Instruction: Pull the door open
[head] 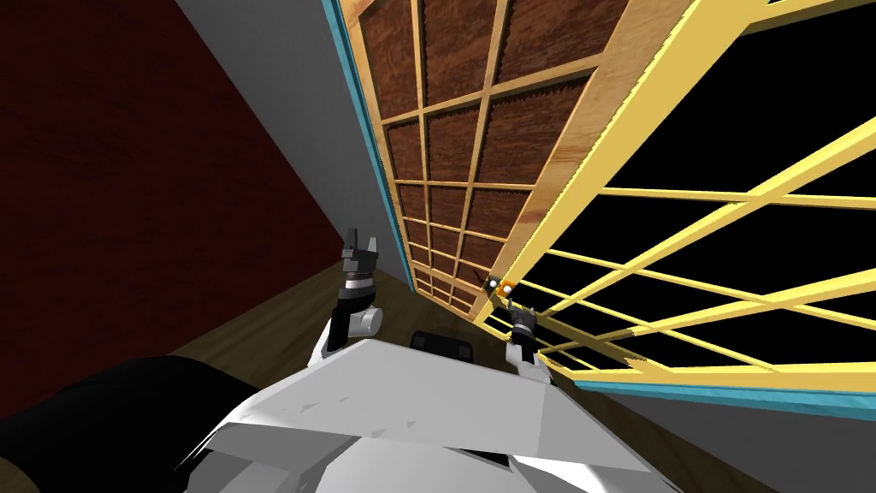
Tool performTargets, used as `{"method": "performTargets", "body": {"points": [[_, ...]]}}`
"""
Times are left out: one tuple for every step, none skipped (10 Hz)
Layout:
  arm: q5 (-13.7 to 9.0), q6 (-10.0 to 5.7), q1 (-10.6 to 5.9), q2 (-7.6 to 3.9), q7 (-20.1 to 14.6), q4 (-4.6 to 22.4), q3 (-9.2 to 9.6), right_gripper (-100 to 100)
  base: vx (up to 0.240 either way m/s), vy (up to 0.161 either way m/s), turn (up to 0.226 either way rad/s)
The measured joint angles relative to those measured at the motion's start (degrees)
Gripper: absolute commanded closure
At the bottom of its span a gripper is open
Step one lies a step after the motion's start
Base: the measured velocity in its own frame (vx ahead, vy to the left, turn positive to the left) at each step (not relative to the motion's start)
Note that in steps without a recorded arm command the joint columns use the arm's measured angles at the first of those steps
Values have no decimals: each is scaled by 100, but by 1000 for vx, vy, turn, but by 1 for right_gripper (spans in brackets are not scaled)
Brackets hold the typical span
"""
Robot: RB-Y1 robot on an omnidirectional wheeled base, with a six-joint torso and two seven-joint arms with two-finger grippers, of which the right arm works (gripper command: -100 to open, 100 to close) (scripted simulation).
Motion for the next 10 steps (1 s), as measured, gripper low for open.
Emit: {"method": "performTargets", "body": {"points": [[-23, -92, -54, -47, 77, 173, -25, -100, 133, -16, 146], [4, -70, -110, 57, 66, 89, 30, -100, 156, -15, 103], [-2, -94, -194, 39, 86, 197, 37, -100, 59, -2, 11], [-5, -107, -205, 34, 97, 217, 36, 100, -9, 5, 18], [5, -108, -209, 56, 90, 209, 51, 100, -19, 20, 53], [14, -104, -221, 77, 87, 215, 67, 100, -12, 9, -22], [13, -96, -218, 73, 86, 213, 64, 100, -6, 3, -5], [15, -94, -215, 76, 87, 215, 66, 100, 0, 0, 0], [16, -93, -213, 78, 89, 217, 66, 100, 0, 0, 0], [17, -93, -212, 80, 90, 218, 67, 100, -90, 30, -20]]}}
